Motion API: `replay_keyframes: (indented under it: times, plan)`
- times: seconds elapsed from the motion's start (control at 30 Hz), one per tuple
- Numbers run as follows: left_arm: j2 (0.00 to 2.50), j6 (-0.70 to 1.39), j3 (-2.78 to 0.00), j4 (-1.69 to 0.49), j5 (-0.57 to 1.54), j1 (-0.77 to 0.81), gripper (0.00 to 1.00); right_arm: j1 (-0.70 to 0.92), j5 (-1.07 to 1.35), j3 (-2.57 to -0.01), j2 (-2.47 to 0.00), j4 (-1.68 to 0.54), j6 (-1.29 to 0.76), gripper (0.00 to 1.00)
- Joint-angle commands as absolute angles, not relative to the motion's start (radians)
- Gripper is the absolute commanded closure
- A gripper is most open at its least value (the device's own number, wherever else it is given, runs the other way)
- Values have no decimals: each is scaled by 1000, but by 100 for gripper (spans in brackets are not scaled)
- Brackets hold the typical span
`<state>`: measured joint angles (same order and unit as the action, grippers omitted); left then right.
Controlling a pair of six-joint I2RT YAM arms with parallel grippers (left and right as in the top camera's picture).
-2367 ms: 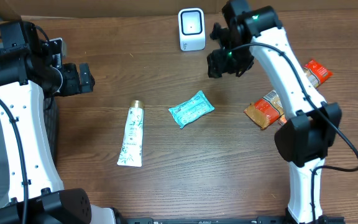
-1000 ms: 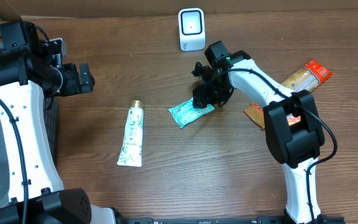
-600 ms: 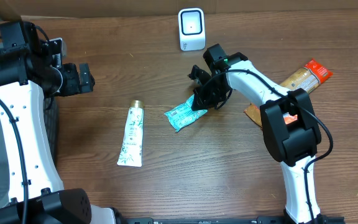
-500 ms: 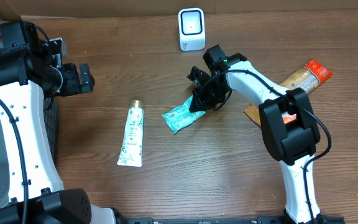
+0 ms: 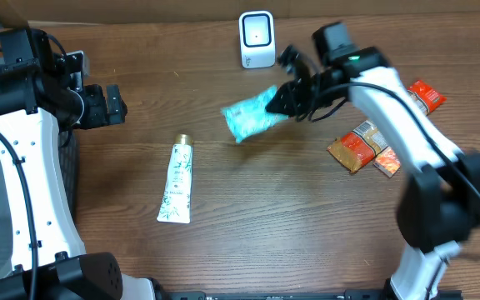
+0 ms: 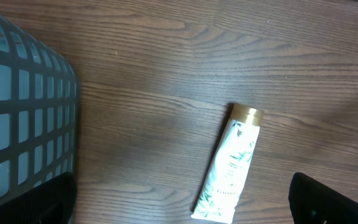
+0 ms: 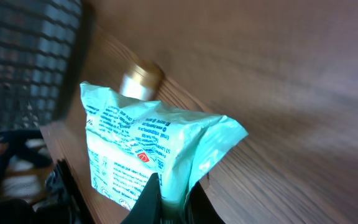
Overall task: Scan the item barcode
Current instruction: 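Hold the wipes pack barcode up at the scanner window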
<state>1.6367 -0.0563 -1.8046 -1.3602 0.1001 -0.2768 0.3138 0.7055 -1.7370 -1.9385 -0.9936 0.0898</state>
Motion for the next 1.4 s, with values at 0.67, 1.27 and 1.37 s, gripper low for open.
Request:
replay_keyframes:
  times: [0.67, 1.27, 1.37]
  plan:
    - [1633, -72, -1817, -1357, 101, -274, 0, 443, -91, -2053, -1780, -1022, -196, 97]
    - [1633, -72, -1817, -1357, 101, -274, 0, 562, -629, -2108, -2238, -295, 1055, 96]
    - [1633, -72, -1817, -1357, 101, -274, 0, 562, -690, -2107, -2304, -159, 1155, 96]
